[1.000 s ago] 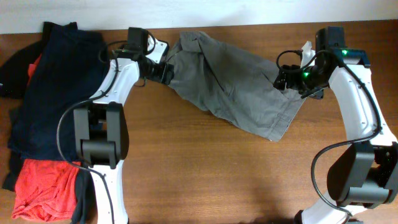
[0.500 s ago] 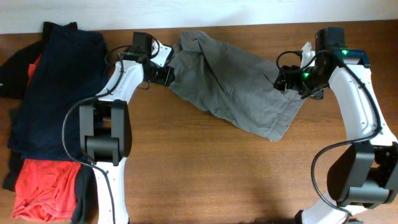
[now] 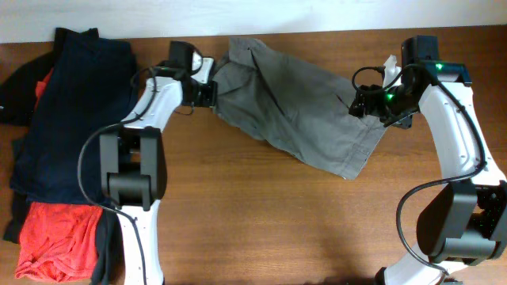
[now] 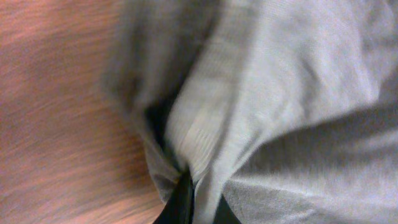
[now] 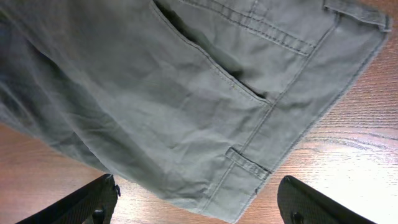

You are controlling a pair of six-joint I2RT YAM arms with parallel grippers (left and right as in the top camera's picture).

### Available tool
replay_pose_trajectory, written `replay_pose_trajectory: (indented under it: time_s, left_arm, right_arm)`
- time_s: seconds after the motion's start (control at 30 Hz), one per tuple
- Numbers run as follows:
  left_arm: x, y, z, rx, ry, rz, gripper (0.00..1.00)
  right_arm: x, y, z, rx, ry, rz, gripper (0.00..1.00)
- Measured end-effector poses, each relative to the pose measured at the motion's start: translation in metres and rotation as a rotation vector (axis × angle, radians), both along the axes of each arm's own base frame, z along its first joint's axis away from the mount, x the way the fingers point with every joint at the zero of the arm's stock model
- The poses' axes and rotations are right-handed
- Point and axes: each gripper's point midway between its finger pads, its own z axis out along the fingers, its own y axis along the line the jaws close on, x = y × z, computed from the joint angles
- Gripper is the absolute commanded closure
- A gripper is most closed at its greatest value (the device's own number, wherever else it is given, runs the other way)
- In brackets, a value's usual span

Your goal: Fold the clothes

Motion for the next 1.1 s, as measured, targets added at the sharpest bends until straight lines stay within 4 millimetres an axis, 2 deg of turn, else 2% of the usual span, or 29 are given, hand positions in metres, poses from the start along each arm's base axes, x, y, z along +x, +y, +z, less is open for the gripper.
replay_pose_trajectory:
  time_s: [0.1, 0.2, 0.3, 0.47, 0.57, 0.7, 0.8, 0.93, 1.1]
  left_arm:
    - [-0.005, 0.037, -0.005, -0.041, 0.099, 0.192, 0.99]
    - [-0.021, 0.073, -0.009, -0.07, 0.217, 0.346, 0.99]
    - [-0.043, 0.095, -0.01, -0.077, 0.336, 0.439, 1.0]
    - [-0.088, 0.095, -0.01, -0.063, 0.537, 0.468, 0.91]
    - [-0.117, 0.087, -0.009, -0.057, 0.657, 0.452, 0.91]
    - [-0.153, 0.075, -0.004, -0.018, 0.789, 0.375, 0.98]
    - [-0.165, 0.068, -0.003, 0.03, 0.82, 0.328, 0.98]
    - [-0.176, 0.064, -0.001, 0.088, 0.851, 0.292, 0.98]
    - [-0.196, 0.069, 0.006, 0.138, 0.932, 0.282, 0.98]
  right_arm:
    - [0.0, 0.0, 0.0, 0.0, 0.0, 0.0, 0.14]
    - [0.001, 0.0, 0.0, -0.001, -0.006, 0.0, 0.14]
    - [0.007, -0.001, 0.002, -0.003, -0.029, 0.0, 0.14]
    - [0.018, 0.001, 0.005, -0.008, -0.075, 0.006, 0.15]
    - [0.026, 0.007, 0.003, -0.009, -0.097, 0.021, 0.15]
    - [0.037, 0.026, -0.011, -0.004, -0.097, 0.056, 0.15]
    - [0.042, 0.034, -0.022, 0.002, -0.088, 0.064, 0.15]
    - [0.043, 0.036, -0.025, 0.004, -0.083, 0.059, 0.14]
    - [0.037, 0.036, -0.027, 0.006, -0.057, 0.058, 0.14]
